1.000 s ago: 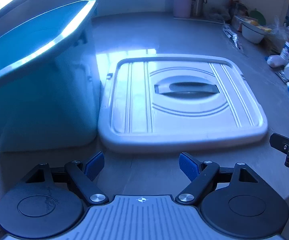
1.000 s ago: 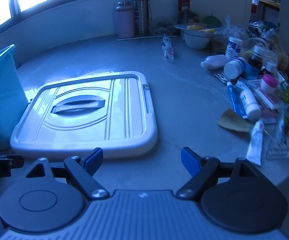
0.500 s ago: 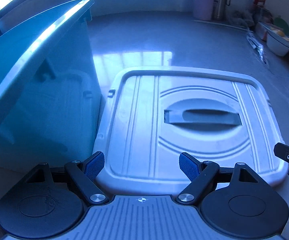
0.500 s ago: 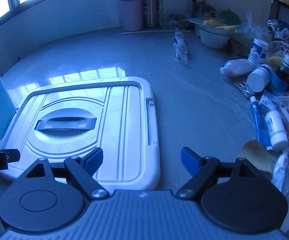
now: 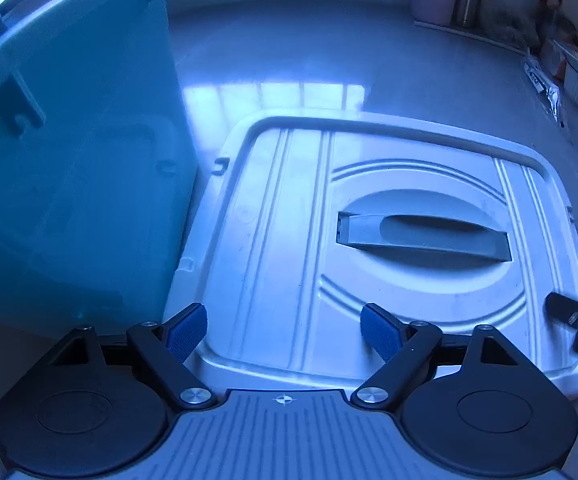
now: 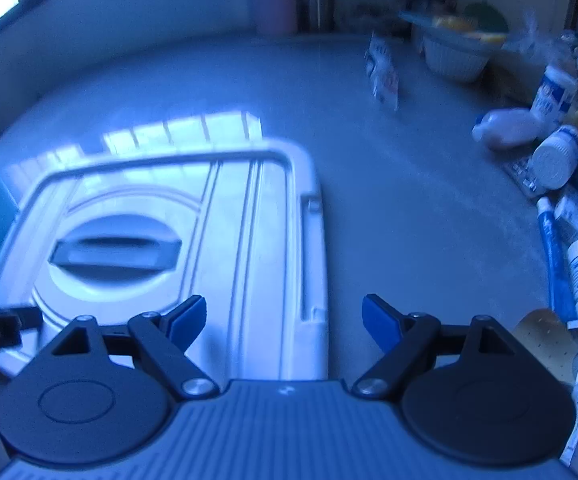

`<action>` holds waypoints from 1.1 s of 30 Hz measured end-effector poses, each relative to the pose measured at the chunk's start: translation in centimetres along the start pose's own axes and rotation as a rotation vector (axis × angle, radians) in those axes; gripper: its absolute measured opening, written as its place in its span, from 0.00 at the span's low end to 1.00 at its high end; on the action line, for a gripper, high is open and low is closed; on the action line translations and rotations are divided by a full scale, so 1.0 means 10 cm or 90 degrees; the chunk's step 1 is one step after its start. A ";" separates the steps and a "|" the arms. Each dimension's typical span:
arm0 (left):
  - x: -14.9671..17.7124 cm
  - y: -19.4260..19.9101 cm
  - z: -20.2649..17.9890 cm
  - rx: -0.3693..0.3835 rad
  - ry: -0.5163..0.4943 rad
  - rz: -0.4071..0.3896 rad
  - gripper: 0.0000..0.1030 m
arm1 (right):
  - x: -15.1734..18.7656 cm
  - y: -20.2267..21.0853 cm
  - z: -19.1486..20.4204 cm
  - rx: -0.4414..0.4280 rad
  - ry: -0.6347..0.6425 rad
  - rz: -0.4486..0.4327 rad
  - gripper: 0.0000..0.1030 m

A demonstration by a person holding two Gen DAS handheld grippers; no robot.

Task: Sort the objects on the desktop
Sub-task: 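Move both tools toward the white plastic lid on the table, then lower both open tools onto the rim of the white lid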

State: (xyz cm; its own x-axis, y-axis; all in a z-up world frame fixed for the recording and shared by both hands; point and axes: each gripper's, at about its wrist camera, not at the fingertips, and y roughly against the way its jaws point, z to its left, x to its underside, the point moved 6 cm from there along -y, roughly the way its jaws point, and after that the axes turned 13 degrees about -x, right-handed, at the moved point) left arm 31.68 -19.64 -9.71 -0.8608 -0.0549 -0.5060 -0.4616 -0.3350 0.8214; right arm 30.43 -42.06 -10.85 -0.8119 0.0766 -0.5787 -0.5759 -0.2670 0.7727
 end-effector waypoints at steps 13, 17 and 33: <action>0.03 -0.04 0.02 0.010 0.019 0.015 0.89 | 0.03 -0.06 0.01 -0.020 -0.020 0.049 0.86; 0.08 0.01 0.02 0.008 0.022 0.010 0.89 | 0.10 -0.02 0.02 -0.023 -0.015 0.049 0.86; 0.60 0.39 0.09 0.031 0.004 -0.002 0.89 | 0.73 0.42 0.08 -0.025 -0.025 0.063 0.86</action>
State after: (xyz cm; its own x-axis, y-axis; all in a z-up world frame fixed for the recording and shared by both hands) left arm 24.54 -20.45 -9.25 -0.8580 -0.0599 -0.5102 -0.4742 -0.2897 0.8314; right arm 22.04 -41.83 -11.65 -0.8680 0.0862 -0.4891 -0.4897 -0.3124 0.8140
